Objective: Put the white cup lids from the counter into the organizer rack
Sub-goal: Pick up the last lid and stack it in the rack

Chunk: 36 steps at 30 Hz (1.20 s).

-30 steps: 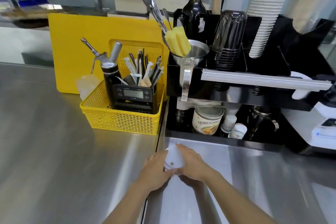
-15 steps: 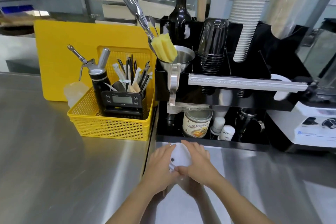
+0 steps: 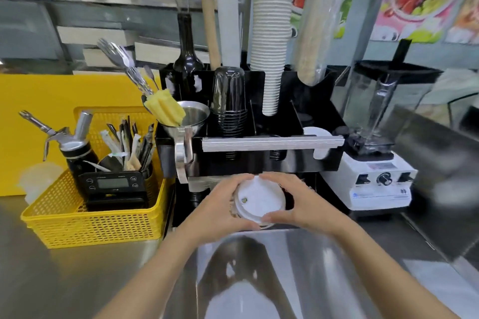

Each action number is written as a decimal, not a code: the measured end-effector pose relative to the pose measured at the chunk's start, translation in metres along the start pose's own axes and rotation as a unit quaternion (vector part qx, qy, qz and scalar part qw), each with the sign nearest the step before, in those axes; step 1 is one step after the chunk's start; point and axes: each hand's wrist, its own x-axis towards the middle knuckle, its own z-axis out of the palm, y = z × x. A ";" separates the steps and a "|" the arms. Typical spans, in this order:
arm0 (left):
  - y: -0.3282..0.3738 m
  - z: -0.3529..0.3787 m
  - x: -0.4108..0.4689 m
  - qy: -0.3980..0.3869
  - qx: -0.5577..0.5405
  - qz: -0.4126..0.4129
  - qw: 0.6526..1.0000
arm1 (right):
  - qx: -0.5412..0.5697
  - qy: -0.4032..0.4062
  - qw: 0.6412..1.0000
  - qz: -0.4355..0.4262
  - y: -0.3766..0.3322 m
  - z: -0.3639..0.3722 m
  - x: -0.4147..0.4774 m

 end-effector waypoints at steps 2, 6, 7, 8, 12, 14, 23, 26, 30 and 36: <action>0.011 -0.005 0.012 -0.013 0.000 0.016 1.000 | -0.016 0.007 1.000 -0.013 -0.001 -0.015 -0.001; 0.037 -0.005 0.042 -0.021 0.035 0.077 0.996 | -0.042 0.070 0.996 -0.036 0.001 -0.046 -0.005; 0.043 -0.006 0.051 -0.021 0.055 0.098 0.993 | -0.048 0.086 0.994 -0.043 0.001 -0.054 -0.006; 0.050 -0.007 0.060 -0.018 0.075 0.121 0.990 | -0.055 0.106 0.991 -0.054 0.002 -0.063 -0.006; 0.077 -0.007 0.103 0.041 0.154 0.201 0.967 | -0.094 0.208 0.971 -0.074 0.012 -0.102 0.001; 0.090 -0.006 0.120 0.083 0.169 0.219 0.957 | -0.121 0.256 0.956 -0.077 0.017 -0.119 0.008; 0.102 0.022 0.186 0.079 0.217 0.176 0.957 | -0.174 0.232 0.957 0.019 0.038 -0.160 0.048; 0.096 0.030 0.201 0.053 0.197 0.147 0.968 | -0.199 0.223 0.954 0.027 0.047 -0.165 0.062; 0.086 0.036 0.214 0.048 0.174 0.112 0.977 | -0.241 0.210 0.946 0.047 0.064 -0.164 0.081; 0.074 0.045 0.224 0.057 0.164 0.069 0.982 | -0.309 0.187 0.931 0.047 0.072 -0.154 0.096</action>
